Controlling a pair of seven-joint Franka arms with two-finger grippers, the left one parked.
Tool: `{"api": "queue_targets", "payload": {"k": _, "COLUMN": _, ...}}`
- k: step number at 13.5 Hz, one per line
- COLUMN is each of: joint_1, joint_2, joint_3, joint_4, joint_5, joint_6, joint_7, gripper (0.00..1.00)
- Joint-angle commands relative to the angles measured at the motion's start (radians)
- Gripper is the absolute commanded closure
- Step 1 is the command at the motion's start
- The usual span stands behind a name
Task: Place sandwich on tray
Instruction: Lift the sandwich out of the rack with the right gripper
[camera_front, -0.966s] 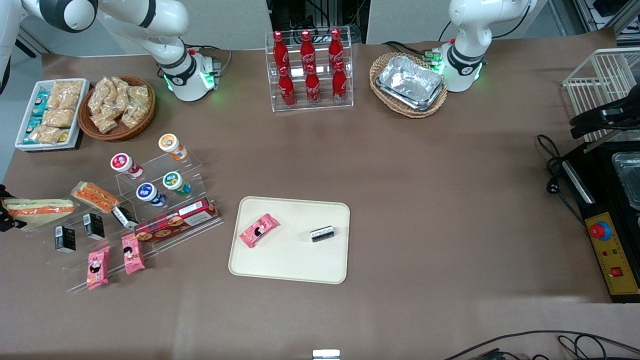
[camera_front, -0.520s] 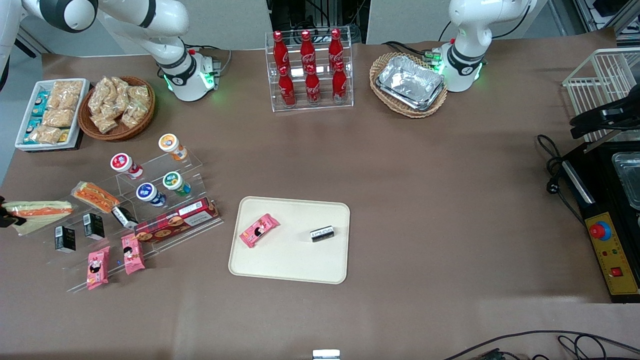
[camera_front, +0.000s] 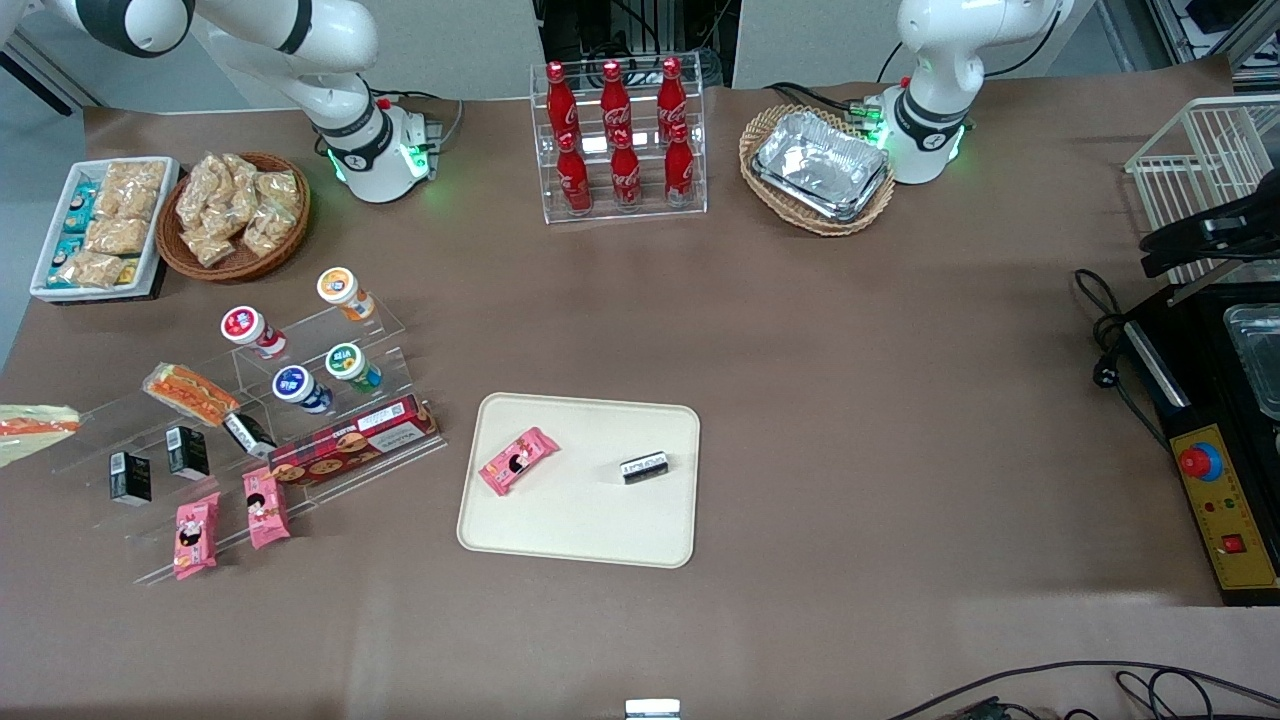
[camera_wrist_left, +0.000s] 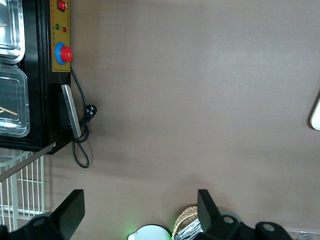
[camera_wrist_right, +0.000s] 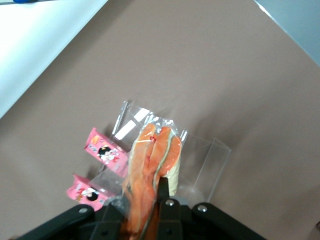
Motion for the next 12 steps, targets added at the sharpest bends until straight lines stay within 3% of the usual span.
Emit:
{"api": "queue_targets", "payload": {"k": 1, "joint_1": 0.108, "joint_2": -0.002, "joint_3": -0.001, "joint_4": 0.053, "joint_5": 0.025, "joint_6": -0.091, "joint_7": 0.204, "gripper": 1.0}}
{"api": "queue_targets", "payload": {"k": 9, "joint_1": 0.508, "joint_2": 0.047, "joint_3": 0.004, "joint_4": 0.059, "joint_5": 0.022, "joint_6": -0.085, "joint_7": 0.93, "gripper": 1.0}}
{"api": "queue_targets", "payload": {"k": 12, "joint_1": 0.628, "joint_2": 0.108, "joint_3": 0.005, "joint_4": 0.055, "joint_5": 0.026, "joint_6": -0.062, "joint_7": 1.016, "gripper": 1.0}}
